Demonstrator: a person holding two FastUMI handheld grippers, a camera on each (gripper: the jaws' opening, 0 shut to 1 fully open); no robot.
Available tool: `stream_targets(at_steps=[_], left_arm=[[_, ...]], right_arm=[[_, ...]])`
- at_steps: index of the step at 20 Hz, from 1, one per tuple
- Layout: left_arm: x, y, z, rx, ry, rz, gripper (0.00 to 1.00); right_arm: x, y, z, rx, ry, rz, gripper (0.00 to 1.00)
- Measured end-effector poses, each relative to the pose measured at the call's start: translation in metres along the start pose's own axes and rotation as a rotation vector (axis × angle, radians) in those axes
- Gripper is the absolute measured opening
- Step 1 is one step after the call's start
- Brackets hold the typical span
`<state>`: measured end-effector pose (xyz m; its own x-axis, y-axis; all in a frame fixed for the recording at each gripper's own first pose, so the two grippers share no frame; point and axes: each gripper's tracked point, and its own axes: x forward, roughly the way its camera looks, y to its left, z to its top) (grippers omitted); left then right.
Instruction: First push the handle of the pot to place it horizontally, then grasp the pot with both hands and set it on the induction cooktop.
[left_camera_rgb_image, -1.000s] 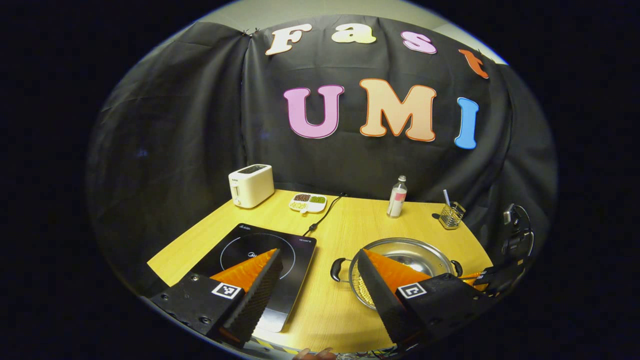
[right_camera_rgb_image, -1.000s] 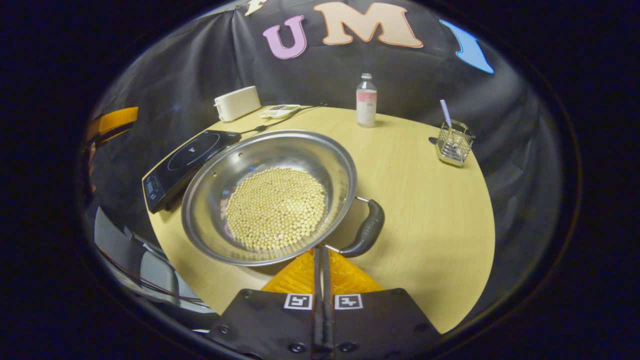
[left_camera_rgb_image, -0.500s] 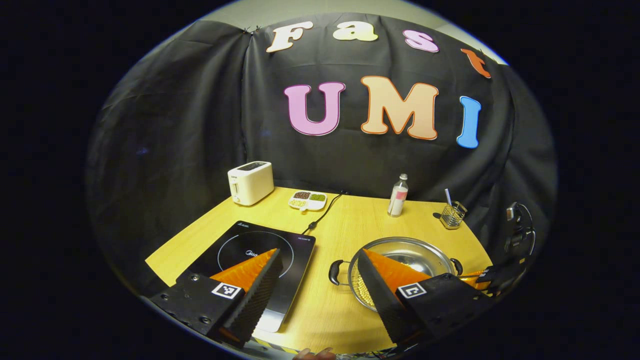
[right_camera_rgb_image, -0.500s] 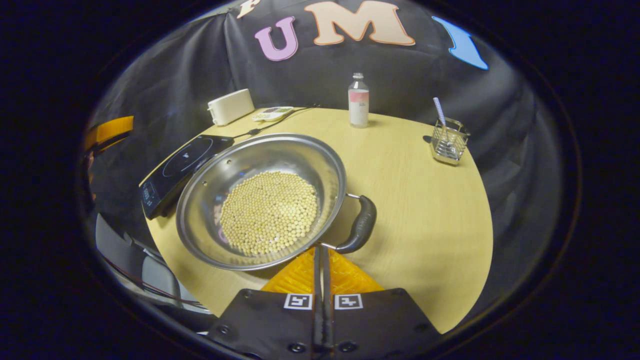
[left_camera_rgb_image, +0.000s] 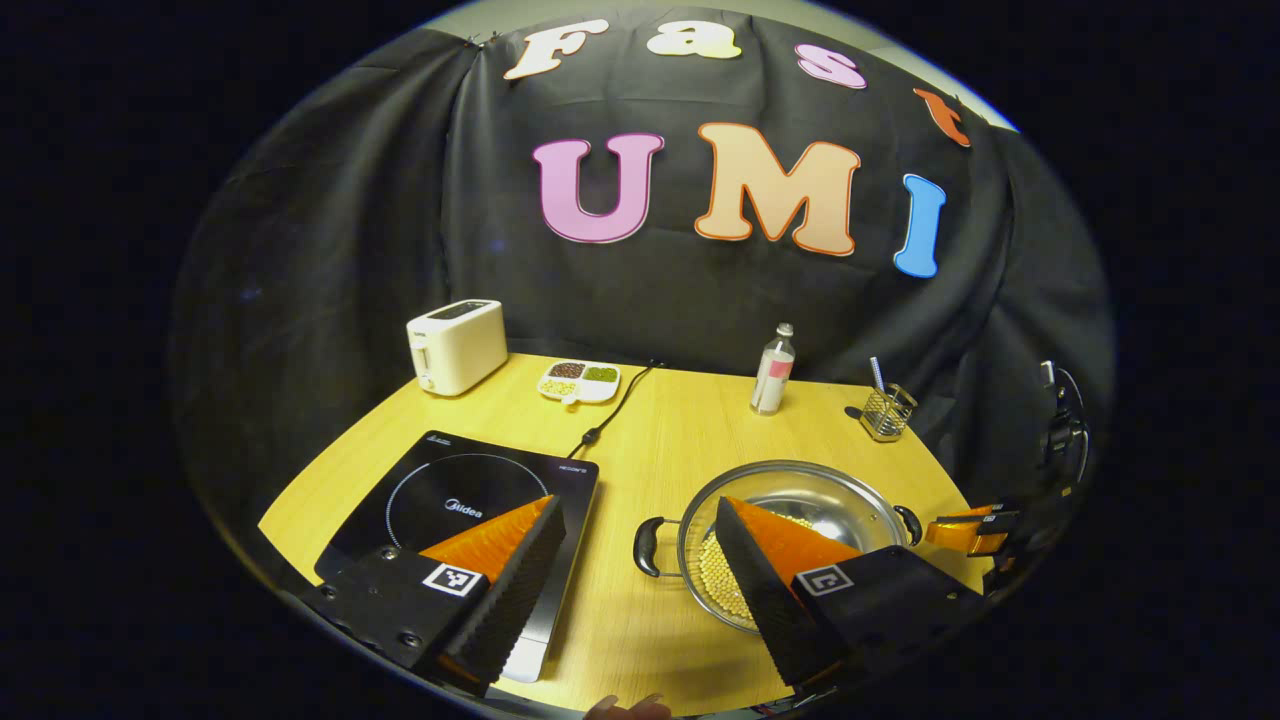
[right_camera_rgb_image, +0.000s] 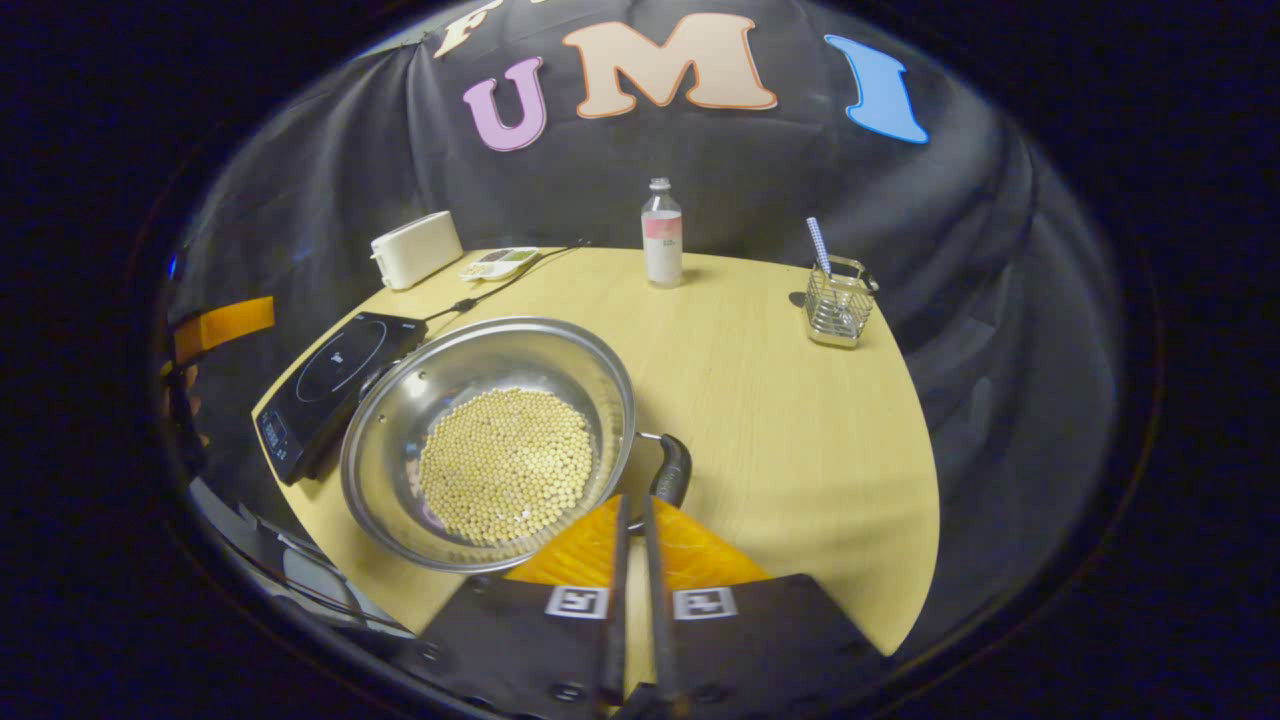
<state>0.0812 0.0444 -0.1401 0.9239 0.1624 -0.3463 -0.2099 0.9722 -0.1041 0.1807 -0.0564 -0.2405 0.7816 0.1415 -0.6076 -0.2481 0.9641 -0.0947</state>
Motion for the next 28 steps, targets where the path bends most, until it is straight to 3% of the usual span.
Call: stream_targets(at_steps=[2, 4, 5, 6, 7, 19, 28], left_arm=[[0.011, -0.002, -0.004, 0.001, 0.021, -0.027, 0.98], [0.022, 0.0, -0.005, 0.015, 0.034, -0.041, 0.99], [0.025, 0.0, -0.008, 0.019, 0.046, -0.05, 0.99], [0.031, -0.001, -0.009, 0.021, 0.051, -0.061, 0.98], [0.037, -0.001, -0.011, 0.024, 0.061, -0.068, 0.98], [0.103, -0.017, -0.082, 0.013, 0.267, -0.163, 0.98], [0.122, -0.017, -0.125, 0.001, 0.401, -0.173, 1.0]], right_arm=[[0.003, -0.001, 0.001, -0.005, 0.0, -0.027, 0.6], [0.008, 0.001, 0.005, 0.024, -0.002, -0.033, 0.64], [0.01, 0.001, 0.007, 0.042, -0.002, -0.037, 0.8], [0.013, 0.002, 0.008, 0.058, 0.001, -0.041, 0.84], [0.013, 0.002, 0.008, 0.071, 0.01, -0.045, 0.99], [0.05, 0.0, -0.001, 0.1, 0.079, -0.072, 1.0], [0.071, 0.004, -0.02, 0.133, 0.144, -0.065, 0.98]])
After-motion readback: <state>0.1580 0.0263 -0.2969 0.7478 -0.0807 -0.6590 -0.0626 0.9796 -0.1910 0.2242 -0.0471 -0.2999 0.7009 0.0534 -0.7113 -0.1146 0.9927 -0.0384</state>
